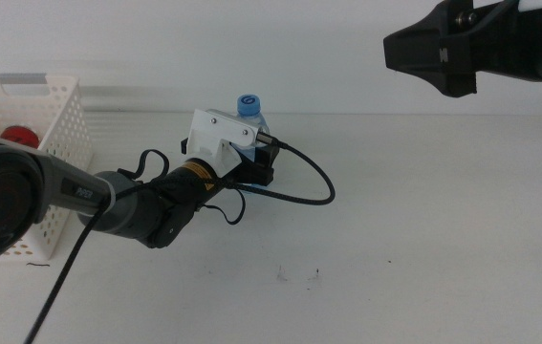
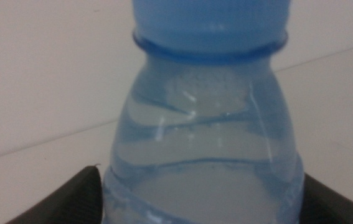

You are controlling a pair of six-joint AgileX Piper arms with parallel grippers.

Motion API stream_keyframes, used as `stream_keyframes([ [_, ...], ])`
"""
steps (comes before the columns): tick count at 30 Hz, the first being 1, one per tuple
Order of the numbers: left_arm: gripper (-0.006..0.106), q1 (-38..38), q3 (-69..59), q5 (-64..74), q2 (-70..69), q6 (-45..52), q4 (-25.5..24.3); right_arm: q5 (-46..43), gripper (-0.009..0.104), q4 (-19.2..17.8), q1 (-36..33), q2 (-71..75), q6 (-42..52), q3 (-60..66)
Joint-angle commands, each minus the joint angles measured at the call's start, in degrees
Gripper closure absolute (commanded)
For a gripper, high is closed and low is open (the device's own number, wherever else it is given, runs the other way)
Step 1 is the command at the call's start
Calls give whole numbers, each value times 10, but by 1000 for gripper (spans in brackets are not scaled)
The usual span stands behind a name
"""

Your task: Use arms to grab the bottles and put them into the dustbin to the left of the table.

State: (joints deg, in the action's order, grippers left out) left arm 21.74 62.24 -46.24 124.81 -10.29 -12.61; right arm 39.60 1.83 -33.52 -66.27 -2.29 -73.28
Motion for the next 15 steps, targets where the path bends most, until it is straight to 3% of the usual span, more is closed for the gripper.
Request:
stream_keyframes([
  [1, 14, -3, 7, -2, 0, -1, 11, -6, 8, 1, -1, 2, 6, -4],
  [6, 43, -8, 8, -7, 0, -2, 6, -6, 8, 1, -1, 2, 6, -4],
  [9, 68, -8, 8, -3, 0, -3, 6, -6, 8, 1, -1, 2, 6, -4],
  [10, 84, -8, 7, -5, -6, -16, -2, -6, 8, 1, -1, 2, 6, -4],
  [12, 98, -8, -3, -2, -27, -20, -12, -6, 8, 1, -1, 2, 6, -4],
  [15, 102, -8, -31, 25, -81, -20, -15, -6, 8, 1, -1, 2, 6, -4],
])
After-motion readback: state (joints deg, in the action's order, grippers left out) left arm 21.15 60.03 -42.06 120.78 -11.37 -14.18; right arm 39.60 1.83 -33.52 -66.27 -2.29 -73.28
